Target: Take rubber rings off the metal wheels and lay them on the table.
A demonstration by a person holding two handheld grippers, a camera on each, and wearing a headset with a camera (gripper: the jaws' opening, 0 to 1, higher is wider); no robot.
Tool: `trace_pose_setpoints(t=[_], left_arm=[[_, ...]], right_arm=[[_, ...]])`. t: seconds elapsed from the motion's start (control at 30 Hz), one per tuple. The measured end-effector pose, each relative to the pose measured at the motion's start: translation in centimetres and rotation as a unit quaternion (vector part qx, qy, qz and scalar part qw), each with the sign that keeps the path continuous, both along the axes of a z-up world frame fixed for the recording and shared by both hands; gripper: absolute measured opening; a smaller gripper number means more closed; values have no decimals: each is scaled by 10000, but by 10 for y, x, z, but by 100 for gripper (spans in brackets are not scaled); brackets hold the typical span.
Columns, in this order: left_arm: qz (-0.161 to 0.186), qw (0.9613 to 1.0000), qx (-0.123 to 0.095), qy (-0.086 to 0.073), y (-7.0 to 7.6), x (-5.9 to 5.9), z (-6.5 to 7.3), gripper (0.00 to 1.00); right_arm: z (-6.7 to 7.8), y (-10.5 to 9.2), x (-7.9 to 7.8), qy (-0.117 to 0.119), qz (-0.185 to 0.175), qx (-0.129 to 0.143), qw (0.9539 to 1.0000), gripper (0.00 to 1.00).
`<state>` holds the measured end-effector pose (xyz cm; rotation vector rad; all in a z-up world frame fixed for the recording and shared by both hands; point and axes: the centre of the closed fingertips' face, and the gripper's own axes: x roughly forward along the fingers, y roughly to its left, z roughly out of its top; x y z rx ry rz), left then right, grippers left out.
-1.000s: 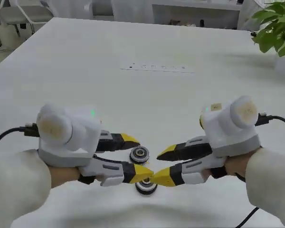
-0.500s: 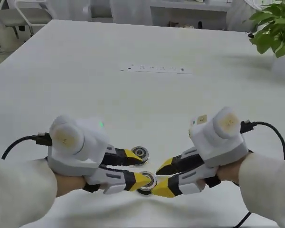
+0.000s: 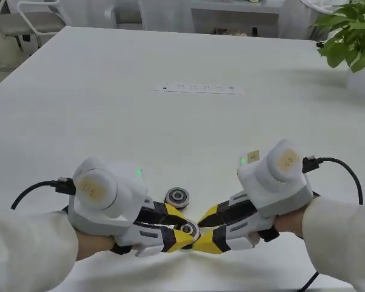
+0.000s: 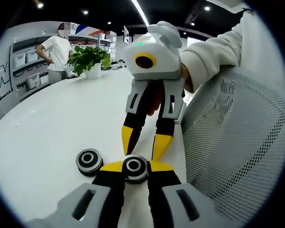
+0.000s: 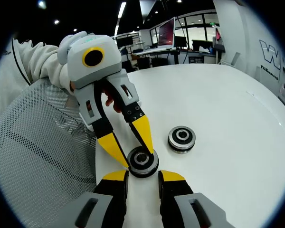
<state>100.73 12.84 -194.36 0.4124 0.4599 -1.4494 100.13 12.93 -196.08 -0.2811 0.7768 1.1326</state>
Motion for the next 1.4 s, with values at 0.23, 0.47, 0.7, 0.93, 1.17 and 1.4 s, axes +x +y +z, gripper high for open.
trace_pose_setpoints(t=[0.23,0.47,0.7,0.93,1.17,1.4], left_arm=[[-18,9998,-6,-180,1,4,1,8],[-36,9998,-47,-169,1,4,2,8],[-75,9997,-100,-195,1,4,2,8],[-59,9996,-178,-200,2,5,2,8],[-16,9996,-213,-201,2,7,2,8],[1,9996,-220,-180,1,7,2,8]], right_arm=[[0,0,0,-32,32,-16,10000,21],[-2,-1,0,-89,76,-60,9999,18],[-2,-2,1,-297,221,-197,9991,13],[-3,-3,3,-489,336,-313,9977,7],[-3,-5,5,-361,174,-344,9986,2],[-4,-8,6,418,-569,-249,9972,0]])
